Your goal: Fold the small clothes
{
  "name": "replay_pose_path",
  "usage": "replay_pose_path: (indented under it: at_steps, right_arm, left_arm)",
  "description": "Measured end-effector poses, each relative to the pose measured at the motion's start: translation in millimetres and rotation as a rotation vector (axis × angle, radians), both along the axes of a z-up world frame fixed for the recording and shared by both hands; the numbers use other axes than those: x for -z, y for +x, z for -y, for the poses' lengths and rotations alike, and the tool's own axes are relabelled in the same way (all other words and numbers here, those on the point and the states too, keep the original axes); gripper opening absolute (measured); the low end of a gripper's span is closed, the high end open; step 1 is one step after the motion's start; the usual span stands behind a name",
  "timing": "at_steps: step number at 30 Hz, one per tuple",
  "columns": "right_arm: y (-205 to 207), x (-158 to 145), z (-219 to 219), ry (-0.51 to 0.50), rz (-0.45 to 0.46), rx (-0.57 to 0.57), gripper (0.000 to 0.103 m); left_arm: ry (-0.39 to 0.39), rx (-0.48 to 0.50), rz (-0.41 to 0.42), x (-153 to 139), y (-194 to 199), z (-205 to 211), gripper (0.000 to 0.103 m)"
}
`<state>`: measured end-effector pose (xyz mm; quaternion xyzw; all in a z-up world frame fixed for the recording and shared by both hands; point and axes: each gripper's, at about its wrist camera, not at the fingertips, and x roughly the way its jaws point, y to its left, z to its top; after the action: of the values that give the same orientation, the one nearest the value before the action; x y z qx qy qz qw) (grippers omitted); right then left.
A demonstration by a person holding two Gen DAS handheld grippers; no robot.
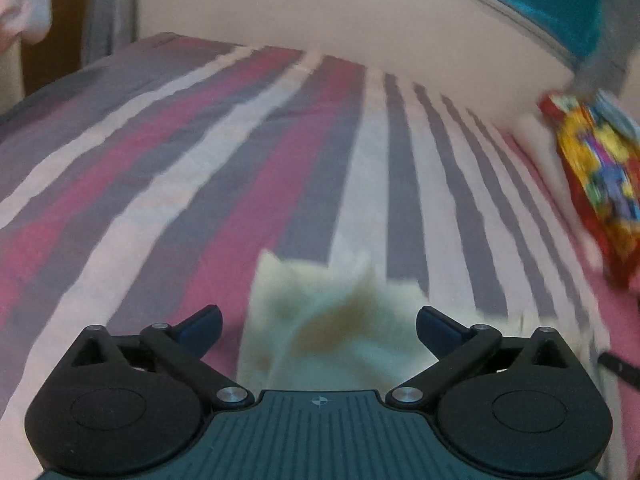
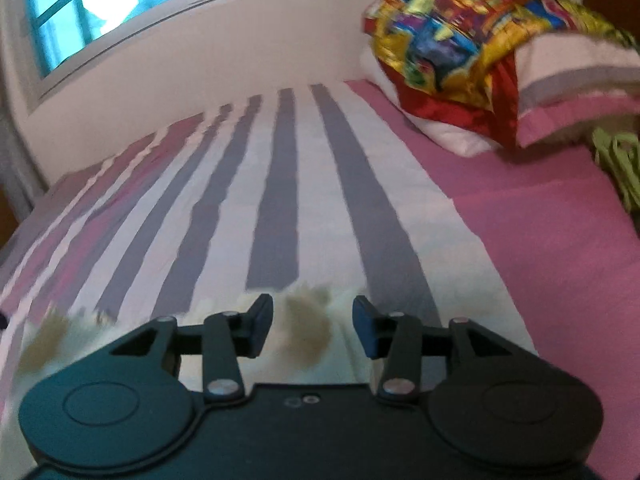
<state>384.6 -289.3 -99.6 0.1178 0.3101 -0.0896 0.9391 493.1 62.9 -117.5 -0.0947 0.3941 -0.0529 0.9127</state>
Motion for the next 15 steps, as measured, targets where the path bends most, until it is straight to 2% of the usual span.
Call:
replay_pose_path:
  at_steps: [2, 5, 8, 10, 12, 13, 15]
  right_arm:
    - [-10.4, 4.6, -11.3, -0.028, -0.008, -0.042, 0.043]
    - [-5.9, 10.4, -24.7, -0.045, -0.037, -0.096, 0.04]
    - [12.6, 16.8, -31.3, -0.063, -0.062, -0.117, 0.04]
    - [22.1, 19.7, -34.7, -0.089, -0.068, -0.136, 0.041]
    - [35.5, 26.5, -33.4, -0.126, -0.092, -0.132, 0.041]
    - [40.3, 31.3, -30.4, -0.149, -0.106, -0.12, 0.04]
    - [46.4, 39.6, -23.5, -0.224, -0.111, -0.078, 0.04]
  left_arm:
    - [0.023, 0.063, -0.011, 9.3, -7.8, 13.2, 0.103]
    - [0.009, 0.113, -0.01, 16.7, -7.7, 32.7, 0.103]
    - [0.058, 0.11, 0.007, 26.7, 4.5, 47.7, 0.103]
    - [0.09, 0.062, -0.007, 37.7, 12.6, 46.7, 0.103]
    - [0.147, -0.047, -0.013, 48.0, 15.0, 34.4, 0.1]
    - [0.136, -0.102, -0.032, 55.6, 16.0, 22.1, 0.1]
    - [0.064, -0.136, -0.04, 61.4, 11.5, 6.2, 0.1]
